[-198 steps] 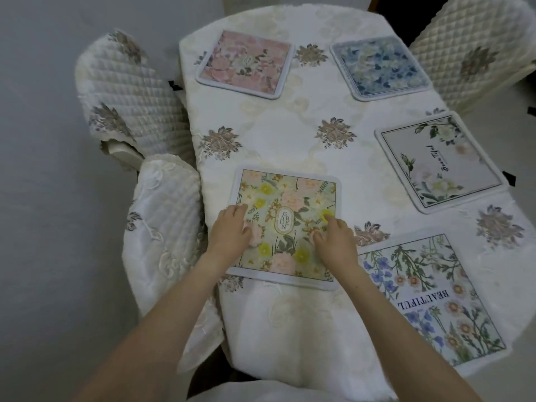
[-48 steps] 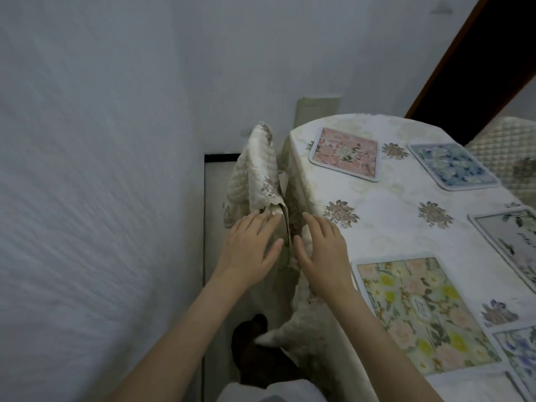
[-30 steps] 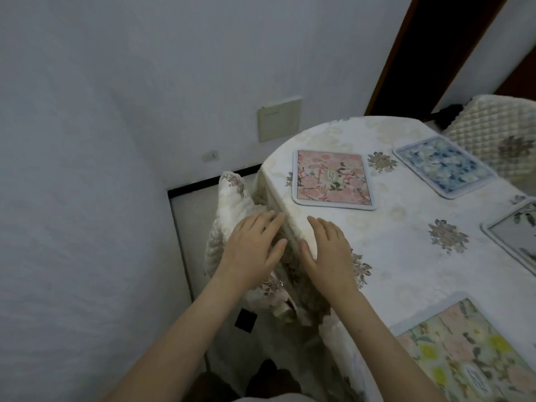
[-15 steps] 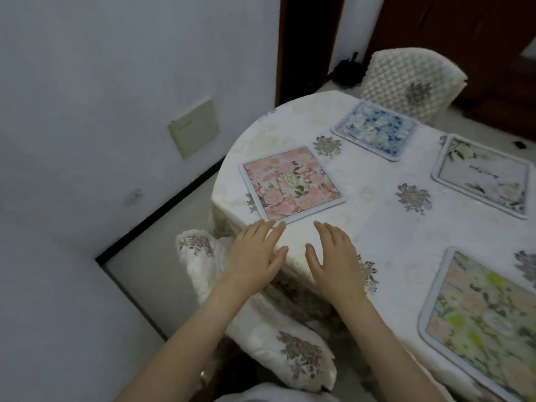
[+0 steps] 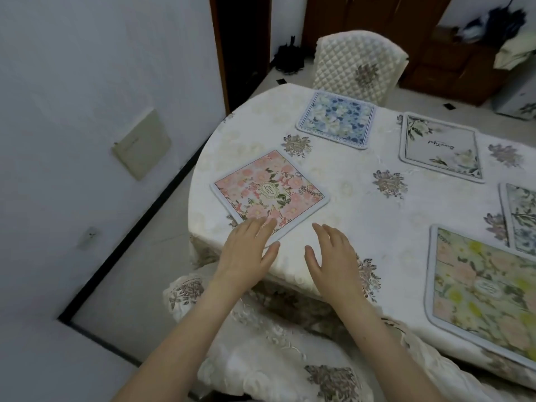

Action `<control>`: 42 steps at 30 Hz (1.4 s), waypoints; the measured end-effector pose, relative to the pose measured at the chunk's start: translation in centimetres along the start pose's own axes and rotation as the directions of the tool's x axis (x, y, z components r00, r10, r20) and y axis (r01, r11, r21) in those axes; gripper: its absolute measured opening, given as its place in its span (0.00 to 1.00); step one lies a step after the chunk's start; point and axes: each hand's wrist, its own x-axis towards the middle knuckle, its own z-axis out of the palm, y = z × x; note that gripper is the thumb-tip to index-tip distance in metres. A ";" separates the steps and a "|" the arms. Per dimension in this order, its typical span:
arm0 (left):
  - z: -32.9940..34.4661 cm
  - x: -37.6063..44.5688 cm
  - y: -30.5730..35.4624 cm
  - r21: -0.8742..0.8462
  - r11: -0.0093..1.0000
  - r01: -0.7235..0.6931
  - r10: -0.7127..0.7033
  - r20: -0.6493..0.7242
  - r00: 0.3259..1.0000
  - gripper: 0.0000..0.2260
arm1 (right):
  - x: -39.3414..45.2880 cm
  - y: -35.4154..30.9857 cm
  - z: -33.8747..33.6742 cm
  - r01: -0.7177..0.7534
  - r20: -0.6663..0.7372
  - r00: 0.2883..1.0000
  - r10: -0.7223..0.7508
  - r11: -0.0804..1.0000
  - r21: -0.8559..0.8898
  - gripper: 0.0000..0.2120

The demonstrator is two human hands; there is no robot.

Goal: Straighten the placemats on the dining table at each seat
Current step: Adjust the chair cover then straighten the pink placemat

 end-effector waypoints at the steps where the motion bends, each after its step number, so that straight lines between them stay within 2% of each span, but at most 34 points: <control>1: 0.0 0.4 -0.3 -0.004 1.000 0.005 -0.005 0.006 1.000 0.22 | 0.5 -0.1 0.1 0.000 0.000 1.000 0.000 1.000 0.001 0.24; 10: -0.1 7.3 -6.2 -0.007 0.997 -0.073 0.073 0.054 0.996 0.21 | 5.9 -2.0 2.5 -0.075 -0.004 0.997 0.076 0.995 0.058 0.22; 16: 2.2 15.2 -12.5 -0.037 0.990 -0.134 0.138 0.168 0.976 0.21 | 10.6 -3.0 7.0 -0.264 0.006 0.964 0.266 0.949 0.173 0.22; 19: 4.0 18.8 -15.6 -0.016 0.989 -0.150 0.149 0.252 0.956 0.22 | 12.8 -3.1 9.6 -0.404 0.022 0.910 0.414 0.872 0.277 0.22; 22: 5.5 21.3 -18.6 -0.017 0.996 -0.087 0.088 0.319 0.944 0.22 | 14.4 -2.7 12.0 -0.581 0.065 0.805 0.590 0.760 0.292 0.23; 25: 6.6 22.8 -20.8 -0.029 1.000 0.005 0.005 0.334 0.943 0.21 | 15.1 -2.3 13.7 -0.681 0.076 0.720 0.690 0.682 0.265 0.25; 28: 7.2 23.6 -21.6 -0.009 0.998 0.058 -0.052 0.316 0.947 0.21 | 15.5 -2.3 14.6 -0.722 0.081 0.674 0.734 0.632 0.279 0.27; 32: 7.6 24.0 -21.7 0.011 0.982 0.187 -0.183 0.278 0.943 0.21 | 15.8 -2.7 15.2 -0.725 0.073 0.665 0.743 0.619 0.303 0.28; 34: 7.7 24.2 -21.6 0.021 0.972 0.233 -0.229 0.271 0.935 0.19 | 16.2 -2.6 15.3 -0.747 0.083 0.614 0.785 0.544 0.382 0.28; 36: 7.8 24.3 -21.6 0.003 0.964 0.265 -0.256 0.271 0.928 0.17 | 16.5 -2.1 15.2 -0.760 0.096 0.540 0.836 0.436 0.481 0.26; 38: 7.8 24.2 -21.7 -0.050 0.944 0.325 -0.302 0.265 0.916 0.16 | 16.6 -1.5 14.9 -0.764 0.113 0.479 0.870 0.350 0.541 0.19; 40: 7.9 23.9 -21.9 -0.104 0.925 0.367 -0.331 0.258 0.908 0.15 | 16.5 -0.8 14.5 -0.770 0.123 0.467 0.876 0.335 0.543 0.12; 42: 7.8 23.5 -21.8 -0.138 0.915 0.378 -0.334 0.264 0.905 0.13 | 16.3 0.0 14.0 -0.771 0.120 0.487 0.865 0.362 0.524 0.09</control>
